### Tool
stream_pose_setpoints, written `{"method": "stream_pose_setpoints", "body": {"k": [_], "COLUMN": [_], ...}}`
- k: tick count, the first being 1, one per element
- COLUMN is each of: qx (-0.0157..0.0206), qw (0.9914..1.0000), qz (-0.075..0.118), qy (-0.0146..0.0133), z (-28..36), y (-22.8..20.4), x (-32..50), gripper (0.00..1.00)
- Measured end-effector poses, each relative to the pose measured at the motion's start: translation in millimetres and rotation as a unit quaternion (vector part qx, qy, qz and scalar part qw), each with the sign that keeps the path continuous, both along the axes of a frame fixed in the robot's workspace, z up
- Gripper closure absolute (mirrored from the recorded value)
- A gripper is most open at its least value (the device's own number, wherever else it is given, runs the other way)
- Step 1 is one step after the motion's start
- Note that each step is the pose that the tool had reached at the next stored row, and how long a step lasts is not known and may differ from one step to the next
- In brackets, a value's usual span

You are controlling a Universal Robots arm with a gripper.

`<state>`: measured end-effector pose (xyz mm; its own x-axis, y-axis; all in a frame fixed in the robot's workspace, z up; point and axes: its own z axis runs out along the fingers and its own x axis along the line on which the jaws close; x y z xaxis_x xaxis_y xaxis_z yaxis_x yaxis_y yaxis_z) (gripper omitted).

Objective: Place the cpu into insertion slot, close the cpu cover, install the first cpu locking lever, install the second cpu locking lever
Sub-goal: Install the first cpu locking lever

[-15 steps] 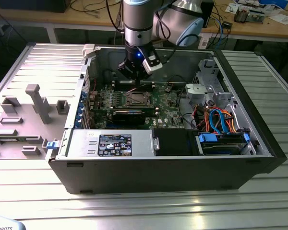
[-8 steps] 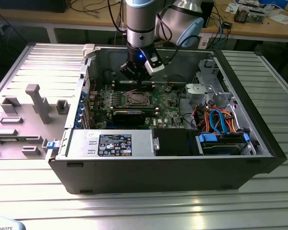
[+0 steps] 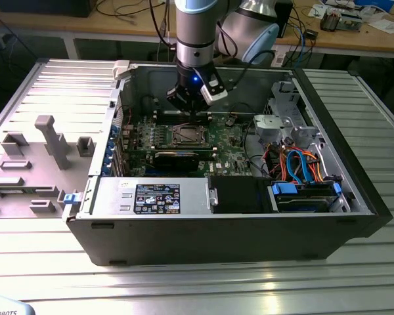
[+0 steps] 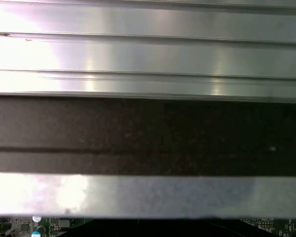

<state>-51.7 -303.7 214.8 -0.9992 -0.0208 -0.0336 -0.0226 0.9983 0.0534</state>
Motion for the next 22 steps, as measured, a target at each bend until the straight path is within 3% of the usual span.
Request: {"method": "stream_pose_setpoints", "body": {"k": [22], "qx": [0.0], "qw": [1.0], "qz": [0.0], "qy": [0.0], "z": [-5.0], "y": [0.5], "x": [3.2], "gripper": [0.89]}}
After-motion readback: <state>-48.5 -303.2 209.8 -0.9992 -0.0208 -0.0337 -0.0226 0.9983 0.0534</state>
